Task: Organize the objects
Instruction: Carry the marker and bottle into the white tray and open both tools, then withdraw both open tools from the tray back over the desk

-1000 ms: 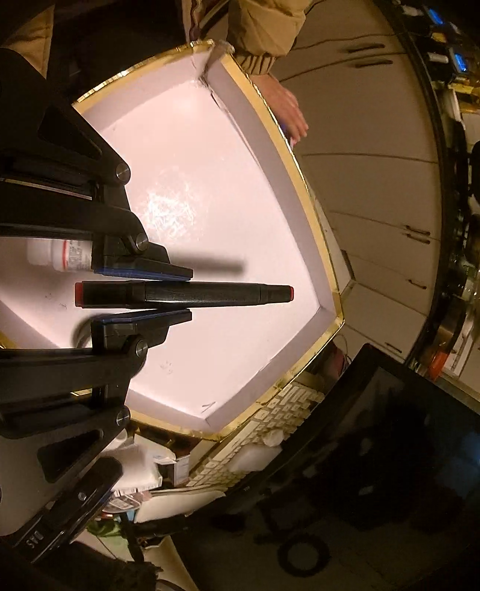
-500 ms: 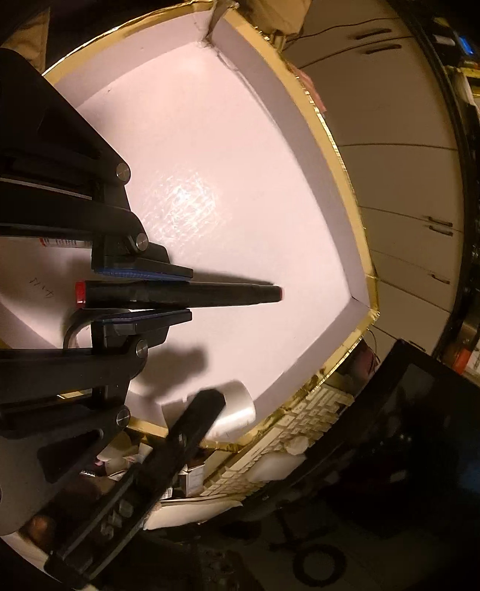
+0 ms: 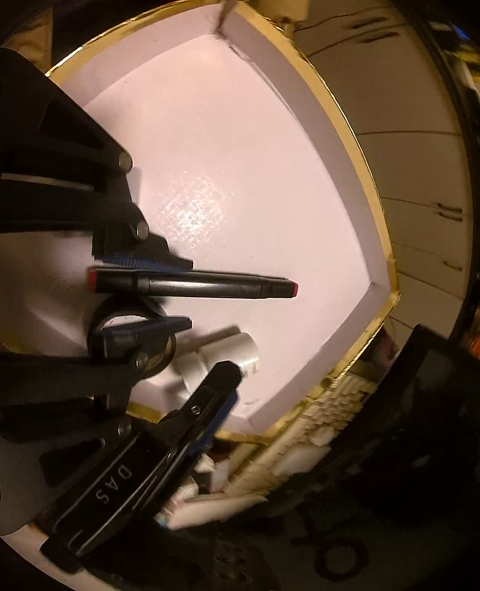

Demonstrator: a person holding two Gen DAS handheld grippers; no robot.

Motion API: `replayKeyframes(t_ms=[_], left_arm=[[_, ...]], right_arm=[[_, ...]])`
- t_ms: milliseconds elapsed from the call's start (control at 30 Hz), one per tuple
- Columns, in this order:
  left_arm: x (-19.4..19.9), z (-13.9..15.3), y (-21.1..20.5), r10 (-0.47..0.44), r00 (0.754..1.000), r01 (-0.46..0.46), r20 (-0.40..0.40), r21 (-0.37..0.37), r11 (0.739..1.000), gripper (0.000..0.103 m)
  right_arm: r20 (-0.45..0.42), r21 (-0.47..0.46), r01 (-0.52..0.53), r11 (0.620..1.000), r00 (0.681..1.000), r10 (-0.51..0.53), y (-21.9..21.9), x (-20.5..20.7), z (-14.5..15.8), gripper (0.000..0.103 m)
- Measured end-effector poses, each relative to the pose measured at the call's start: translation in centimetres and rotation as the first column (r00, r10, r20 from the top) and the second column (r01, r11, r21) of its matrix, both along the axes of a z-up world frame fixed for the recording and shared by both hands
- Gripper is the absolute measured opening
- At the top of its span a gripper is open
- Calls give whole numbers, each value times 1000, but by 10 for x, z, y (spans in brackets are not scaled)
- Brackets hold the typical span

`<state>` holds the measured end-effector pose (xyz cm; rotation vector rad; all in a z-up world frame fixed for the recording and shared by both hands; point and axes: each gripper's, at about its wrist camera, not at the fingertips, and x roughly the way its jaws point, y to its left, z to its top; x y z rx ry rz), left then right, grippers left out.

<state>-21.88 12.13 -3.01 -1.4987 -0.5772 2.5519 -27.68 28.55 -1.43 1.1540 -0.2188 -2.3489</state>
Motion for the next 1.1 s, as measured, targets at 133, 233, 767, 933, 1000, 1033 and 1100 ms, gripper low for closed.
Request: replayKeyframes(t_ms=[133, 233, 767, 933, 1000, 1033, 1100], left_arm=[[17, 14, -13, 55, 997, -52, -55, 47, 998, 31], [34, 27, -9, 46, 993, -41, -113, 46, 998, 31], [78, 30, 93, -236, 965, 248, -114, 101, 963, 36], [84, 28, 109, -251, 963, 260, -102, 84, 962, 36], [86, 27, 108, -260, 961, 267, -97, 78, 960, 36], [88, 28, 109, -258, 962, 265, -94, 67, 962, 36], [89, 28, 108, -252, 962, 258, -101, 60, 964, 36]], right_arm=[[36, -101, -12, 995, 999, 15, 13, 4, 7, 42], [20, -134, -3, 991, 1000, 6, 25, 19, 19, 42], [14, -229, 163, 960, 986, -164, 156, 131, 14, 43], [9, -212, 282, 936, 958, -286, 186, 135, 13, 44], [-30, -161, 285, 945, 956, -293, 186, 134, 17, 44], [-42, -142, 286, 948, 955, -294, 186, 131, 17, 44], [-49, -85, 304, 949, 950, -308, 184, 124, 15, 44]])
